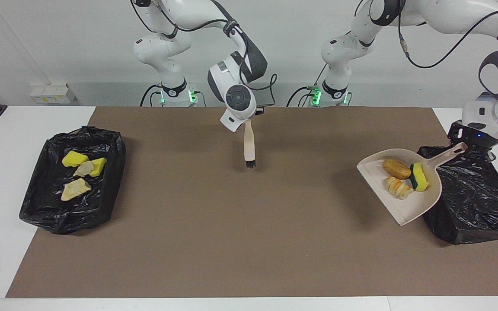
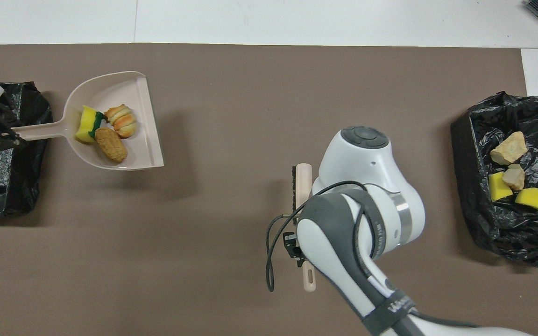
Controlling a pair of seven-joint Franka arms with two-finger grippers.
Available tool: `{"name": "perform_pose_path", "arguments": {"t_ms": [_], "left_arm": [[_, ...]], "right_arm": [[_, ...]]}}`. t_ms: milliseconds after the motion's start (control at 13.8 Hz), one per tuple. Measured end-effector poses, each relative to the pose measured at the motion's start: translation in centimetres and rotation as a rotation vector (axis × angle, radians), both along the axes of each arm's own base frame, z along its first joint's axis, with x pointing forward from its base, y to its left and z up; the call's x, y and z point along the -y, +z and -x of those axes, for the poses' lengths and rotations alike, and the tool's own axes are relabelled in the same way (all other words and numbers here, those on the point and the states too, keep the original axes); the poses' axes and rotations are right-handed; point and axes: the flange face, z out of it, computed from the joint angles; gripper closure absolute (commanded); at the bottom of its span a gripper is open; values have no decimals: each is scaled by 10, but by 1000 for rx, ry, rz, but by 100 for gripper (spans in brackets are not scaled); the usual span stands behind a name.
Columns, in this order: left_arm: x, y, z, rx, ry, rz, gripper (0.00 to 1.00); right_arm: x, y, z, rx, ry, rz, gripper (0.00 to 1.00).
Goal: Sweep and dump trash in bin
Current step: 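Carry the dustpan to the nearer black bag with the left gripper, then tip the dustpan with the left gripper to dump pieces into the bag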
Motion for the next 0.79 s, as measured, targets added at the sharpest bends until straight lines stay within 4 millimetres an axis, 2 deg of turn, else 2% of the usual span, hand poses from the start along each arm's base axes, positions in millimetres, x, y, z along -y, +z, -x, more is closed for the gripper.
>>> {"name": "perform_pose_path", "arguments": {"t_ms": [145, 361, 506, 795], "left_arm": [[-25, 3, 5, -1, 34, -38, 100], [-81, 5, 22, -2, 122, -53, 100], [-116, 6, 35, -8, 94, -40, 100], [-148, 10, 46, -14, -71, -8, 100]], "right_arm": [[-1, -11, 31, -22, 38, 23, 100], [8, -14, 61, -26, 61, 38, 100], [9, -21, 71, 3, 21, 64, 100], [9, -27, 72, 26, -25, 86, 100]]}}
